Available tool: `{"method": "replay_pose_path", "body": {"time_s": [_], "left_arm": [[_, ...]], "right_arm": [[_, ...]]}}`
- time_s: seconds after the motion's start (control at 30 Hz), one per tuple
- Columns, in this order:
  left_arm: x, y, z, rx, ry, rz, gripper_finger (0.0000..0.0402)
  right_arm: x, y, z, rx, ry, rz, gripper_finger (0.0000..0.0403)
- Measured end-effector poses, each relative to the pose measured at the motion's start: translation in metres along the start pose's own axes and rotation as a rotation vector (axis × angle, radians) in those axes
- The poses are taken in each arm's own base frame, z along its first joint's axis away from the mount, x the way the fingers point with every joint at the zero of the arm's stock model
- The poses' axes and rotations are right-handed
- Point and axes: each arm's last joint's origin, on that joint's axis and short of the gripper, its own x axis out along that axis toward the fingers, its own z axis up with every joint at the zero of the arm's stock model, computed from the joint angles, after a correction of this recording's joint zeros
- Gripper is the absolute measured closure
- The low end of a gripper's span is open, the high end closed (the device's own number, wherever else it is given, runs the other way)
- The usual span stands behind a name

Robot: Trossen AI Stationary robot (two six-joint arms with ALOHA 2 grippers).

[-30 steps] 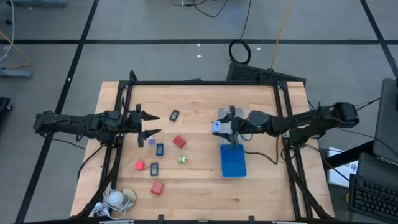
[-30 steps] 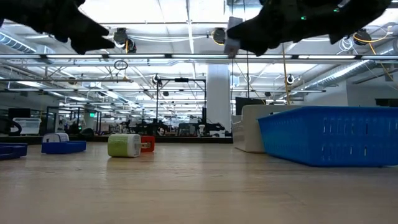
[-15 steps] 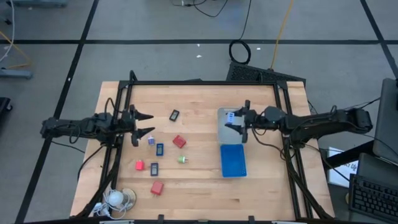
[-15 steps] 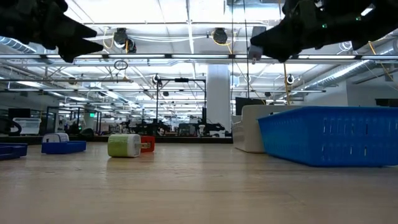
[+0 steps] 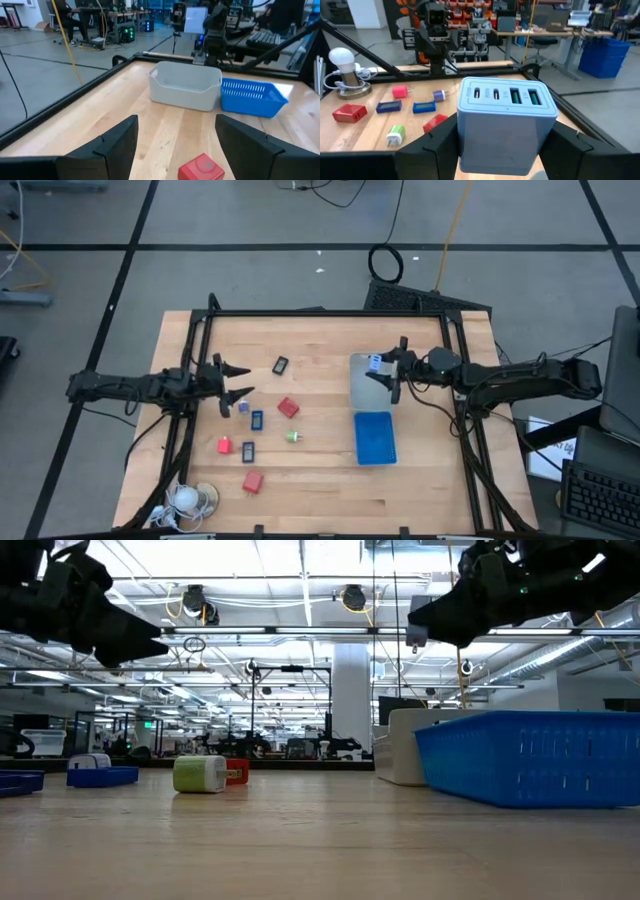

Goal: Pick & Place Office items
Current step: Put the light blue charger adapter into the gray bin

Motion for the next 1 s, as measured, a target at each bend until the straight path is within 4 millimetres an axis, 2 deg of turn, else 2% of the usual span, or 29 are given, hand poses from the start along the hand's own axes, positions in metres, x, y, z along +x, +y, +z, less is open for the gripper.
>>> {"method": "replay_pose_path", "body": {"time_s": [0.27, 0.53, 0.73, 1.0], "left_arm": [[0.003, -0.001, -0.011, -0.016, -0.014, -0.036, 0.0133], [0.003, -0.001, -0.011, -0.028, -0.012, -0.034, 0.0133], [0.003, -0.001, -0.013, -0.028, 0.009, -0.032, 0.0133], [0.003, -0.001, -0.014, -0.021, 0.018, -0.031, 0.0133]], "right_arm": [[0.000, 0.000, -0.002, 0.002, 0.021, -0.002, 0.0194], [0.004, 0.000, -0.002, 0.055, 0.107, -0.018, 0.0194], [0.021, 0.000, -0.007, 0.079, 0.262, -0.044, 0.0194], [0.053, 0.001, -0.010, 0.076, 0.451, -0.055, 0.0194]]}}
